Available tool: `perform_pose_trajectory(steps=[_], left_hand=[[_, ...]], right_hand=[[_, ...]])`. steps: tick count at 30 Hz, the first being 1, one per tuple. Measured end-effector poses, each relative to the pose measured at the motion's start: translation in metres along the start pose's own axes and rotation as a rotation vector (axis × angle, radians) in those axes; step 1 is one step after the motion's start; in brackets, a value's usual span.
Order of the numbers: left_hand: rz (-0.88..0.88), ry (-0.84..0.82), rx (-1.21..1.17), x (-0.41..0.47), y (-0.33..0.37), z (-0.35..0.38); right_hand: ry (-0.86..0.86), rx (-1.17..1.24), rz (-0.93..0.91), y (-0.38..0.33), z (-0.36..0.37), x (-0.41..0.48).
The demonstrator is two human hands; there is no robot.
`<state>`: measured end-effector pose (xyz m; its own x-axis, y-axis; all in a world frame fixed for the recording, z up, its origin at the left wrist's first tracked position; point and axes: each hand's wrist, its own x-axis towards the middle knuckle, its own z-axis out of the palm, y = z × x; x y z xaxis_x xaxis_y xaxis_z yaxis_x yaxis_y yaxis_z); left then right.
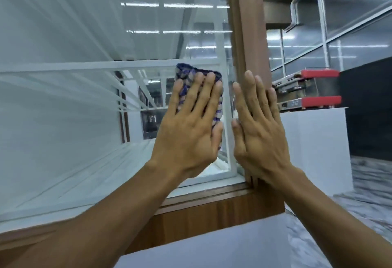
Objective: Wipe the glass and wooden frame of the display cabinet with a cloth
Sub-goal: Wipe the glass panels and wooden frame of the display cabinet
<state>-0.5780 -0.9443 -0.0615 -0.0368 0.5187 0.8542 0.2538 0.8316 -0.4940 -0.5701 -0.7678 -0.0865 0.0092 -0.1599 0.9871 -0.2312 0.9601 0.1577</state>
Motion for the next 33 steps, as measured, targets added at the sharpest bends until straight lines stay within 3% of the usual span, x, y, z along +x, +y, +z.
perform_pose_trajectory(steps=[3,9,15,24,33], left_hand=[[-0.089,0.001,-0.018,0.025,0.021,0.003],[0.0,-0.02,-0.046,0.001,0.053,0.014],[0.058,-0.045,-0.03,-0.026,0.047,0.008],[0.004,-0.058,-0.027,-0.062,-0.007,-0.014],[-0.122,-0.04,0.043,-0.118,-0.1,-0.047]], right_hand=[[0.049,0.083,0.093,-0.004,0.001,-0.004],[0.034,0.248,0.118,0.004,-0.002,-0.031],[0.036,0.109,0.135,-0.008,-0.001,-0.033],[-0.026,0.166,0.025,-0.066,0.013,-0.017],[-0.038,0.254,-0.09,-0.168,0.04,0.019]])
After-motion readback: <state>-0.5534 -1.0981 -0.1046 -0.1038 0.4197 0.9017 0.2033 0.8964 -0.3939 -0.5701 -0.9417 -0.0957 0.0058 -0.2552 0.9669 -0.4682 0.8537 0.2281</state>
